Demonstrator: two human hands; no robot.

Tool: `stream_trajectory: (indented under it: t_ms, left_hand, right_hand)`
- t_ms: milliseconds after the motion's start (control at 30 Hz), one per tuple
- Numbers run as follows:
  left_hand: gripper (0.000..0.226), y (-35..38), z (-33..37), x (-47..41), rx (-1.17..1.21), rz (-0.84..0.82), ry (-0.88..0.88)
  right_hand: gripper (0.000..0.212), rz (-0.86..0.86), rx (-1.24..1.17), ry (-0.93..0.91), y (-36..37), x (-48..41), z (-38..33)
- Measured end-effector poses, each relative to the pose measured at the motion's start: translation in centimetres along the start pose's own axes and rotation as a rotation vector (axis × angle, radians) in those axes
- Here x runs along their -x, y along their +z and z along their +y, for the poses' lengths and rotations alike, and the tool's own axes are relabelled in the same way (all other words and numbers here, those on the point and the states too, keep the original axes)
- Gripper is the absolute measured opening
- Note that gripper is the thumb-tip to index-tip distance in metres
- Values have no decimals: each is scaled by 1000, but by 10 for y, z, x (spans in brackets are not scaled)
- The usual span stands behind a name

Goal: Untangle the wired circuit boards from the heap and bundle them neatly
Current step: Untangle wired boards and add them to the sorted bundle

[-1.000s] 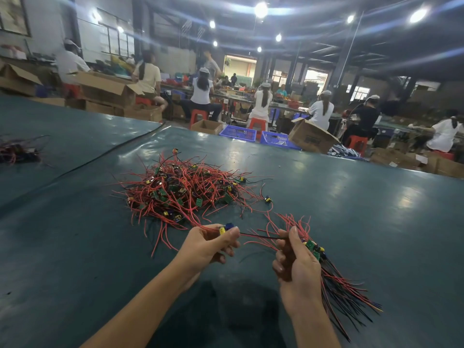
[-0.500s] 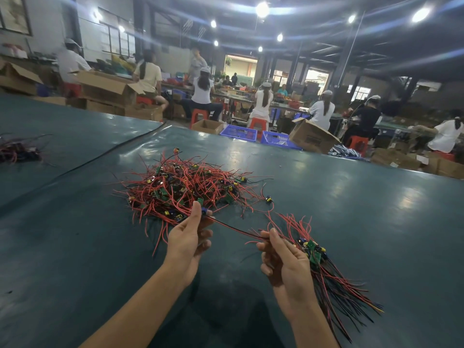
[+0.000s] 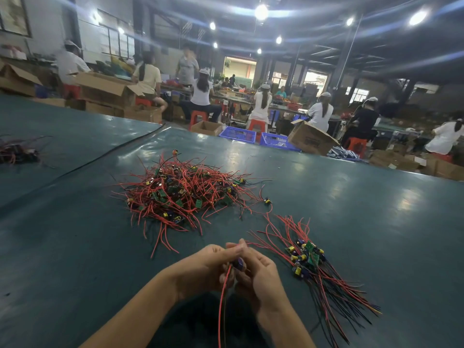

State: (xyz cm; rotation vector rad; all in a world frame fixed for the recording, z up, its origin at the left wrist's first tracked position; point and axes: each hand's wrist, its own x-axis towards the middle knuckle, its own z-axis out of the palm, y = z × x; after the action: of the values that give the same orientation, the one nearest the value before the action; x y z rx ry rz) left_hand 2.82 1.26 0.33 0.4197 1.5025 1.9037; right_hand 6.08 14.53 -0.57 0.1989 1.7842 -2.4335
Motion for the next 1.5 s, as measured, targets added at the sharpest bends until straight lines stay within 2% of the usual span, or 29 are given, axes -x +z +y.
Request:
stream_trajectory:
  t_ms: [100, 167, 267, 333, 467, 533, 667, 767, 867, 1000, 1133, 1233, 1333, 1433, 1500]
  left_hand:
    - [47, -1, -1, -2, -27, 11, -20]
    - [45, 0, 0, -4, 69, 40, -38]
    - [29, 3, 3, -5, 212, 65, -60]
    - [18, 3, 1, -8, 236, 89, 3]
    - [1, 10, -17, -15, -90, 190, 164]
    - [18, 17, -24, -18, -176, 232, 256]
    - [48, 18, -22, -20, -204, 394, 423]
    - [46, 15, -18, -18, -247, 424, 489]
    - [50, 17, -17, -18, -328, 403, 473]
    - [56, 14, -16, -18, -395, 354, 440]
    - [56, 14, -15, -16, -450, 293, 426]
    - [57, 16, -19, -18, -421, 308, 414]
    - [59, 15, -24, -20, -370, 347, 424]
    - [56, 13, -24, -22, -321, 390, 416]
    - [52, 11, -24, -23, -306, 405, 410]
  right_hand:
    - [32, 40, -63, 8, 0, -1, -1]
    - [24, 97, -154, 15, -2, -2, -1]
    - [27, 196, -281, -8, -5, -2, -5]
    - [29, 263, -323, -44, -6, -1, -8]
    - [22, 324, -320, -84, -6, 1, -8]
    - [22, 326, -270, -108, -3, 3, -6]
    - [19, 263, -151, -135, 6, 7, -4]
    - [17, 290, -127, -149, 10, 3, 0]
    - [13, 384, -131, -135, 4, -2, -2]
    - [26, 550, -236, -126, -20, -12, -13]
    - [12, 610, -416, -171, -39, -18, -23]
    - [7, 604, -446, -176, -41, -18, -24]
    - [15, 562, -319, -152, -36, -16, -19]
    - [25, 426, -86, -109, -19, -11, -8]
    - [24, 296, -23, -105, -4, -7, -2]
